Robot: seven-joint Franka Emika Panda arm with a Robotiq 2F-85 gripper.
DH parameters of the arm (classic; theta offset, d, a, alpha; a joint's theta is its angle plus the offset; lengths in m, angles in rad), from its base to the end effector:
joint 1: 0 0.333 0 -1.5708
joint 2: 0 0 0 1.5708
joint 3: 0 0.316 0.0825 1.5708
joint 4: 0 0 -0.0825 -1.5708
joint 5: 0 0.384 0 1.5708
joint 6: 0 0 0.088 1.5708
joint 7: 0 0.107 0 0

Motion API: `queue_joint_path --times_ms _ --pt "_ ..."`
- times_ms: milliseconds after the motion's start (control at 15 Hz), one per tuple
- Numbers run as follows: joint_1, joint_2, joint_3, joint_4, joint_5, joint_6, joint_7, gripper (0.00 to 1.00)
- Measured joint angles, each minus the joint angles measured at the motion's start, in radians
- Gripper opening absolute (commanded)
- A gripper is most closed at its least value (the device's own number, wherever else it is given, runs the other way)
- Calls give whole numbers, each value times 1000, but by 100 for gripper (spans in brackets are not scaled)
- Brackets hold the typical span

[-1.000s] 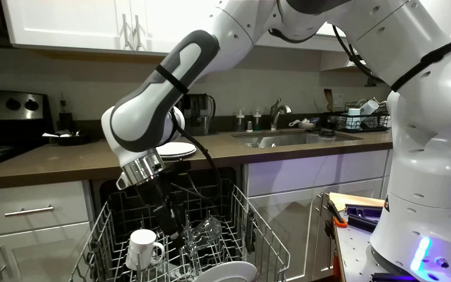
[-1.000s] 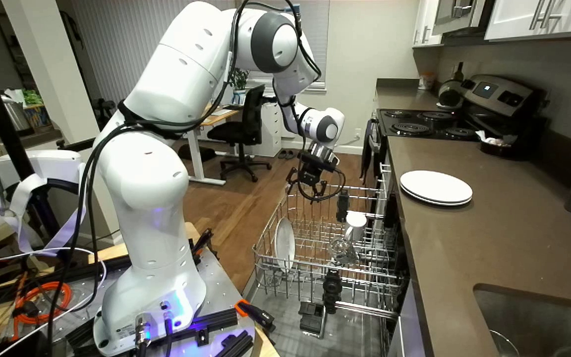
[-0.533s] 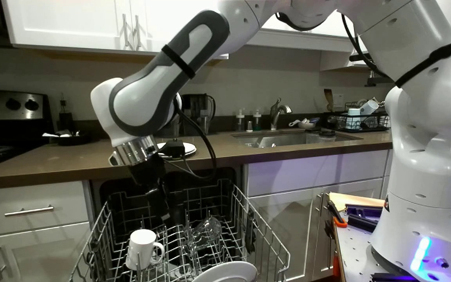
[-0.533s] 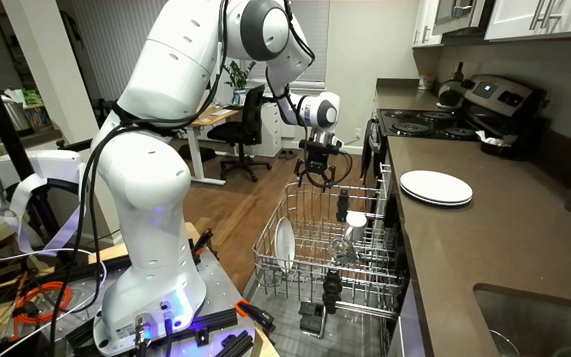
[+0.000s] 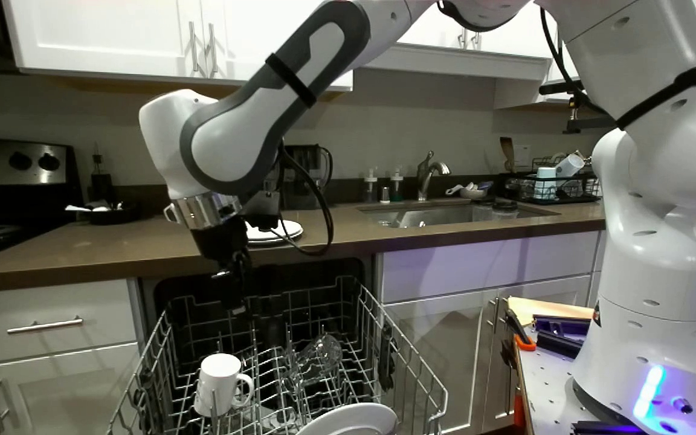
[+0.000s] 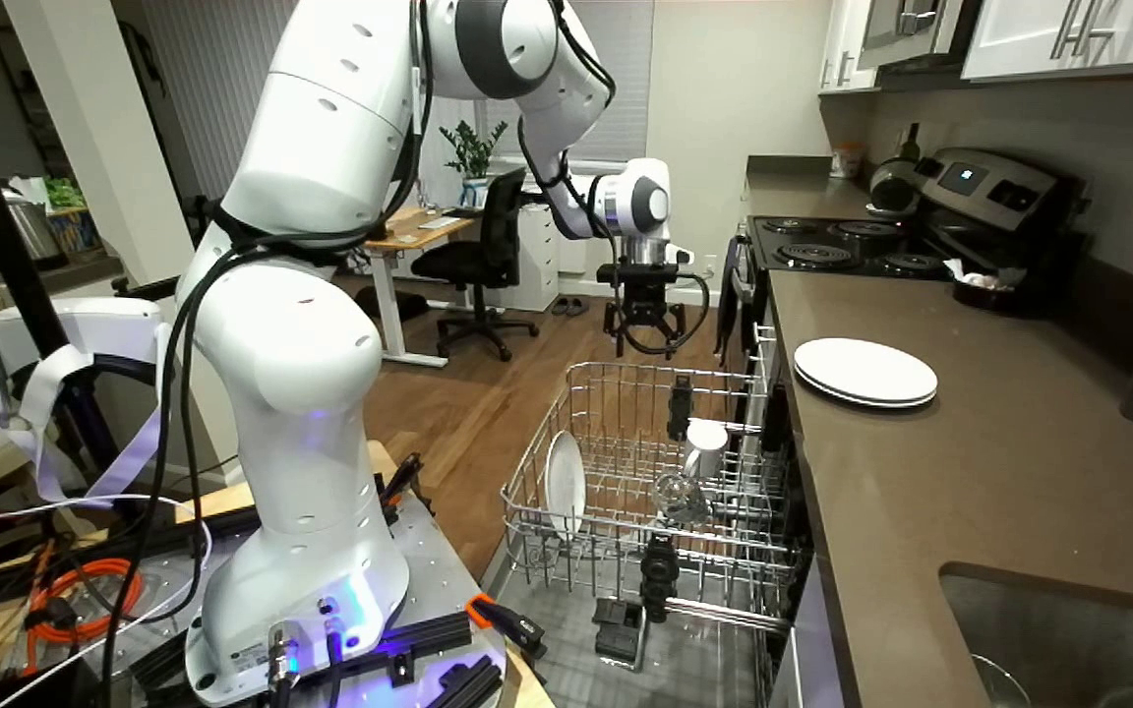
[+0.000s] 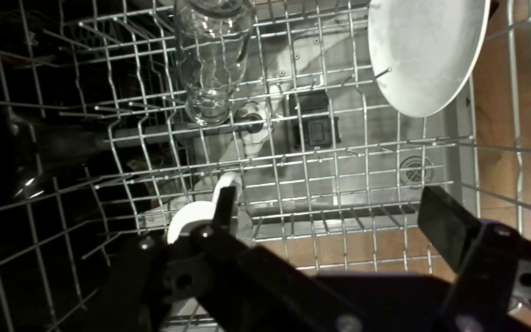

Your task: Remove the topmost plate from the stack on the counter and put it inside the dishwasher

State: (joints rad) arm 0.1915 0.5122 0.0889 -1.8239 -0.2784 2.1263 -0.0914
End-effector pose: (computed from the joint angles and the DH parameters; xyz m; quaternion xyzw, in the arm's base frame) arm 0.6057 0.1585 0.2404 0.9555 0.2628 -0.0928 0.0968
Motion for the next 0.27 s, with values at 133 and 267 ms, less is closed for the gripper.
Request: queue_joint_path --times_ms 133,267 --pt "11 -18 -18 -15 -49 31 51 100" --pt "22 -35 -33 -31 -90 50 94 100"
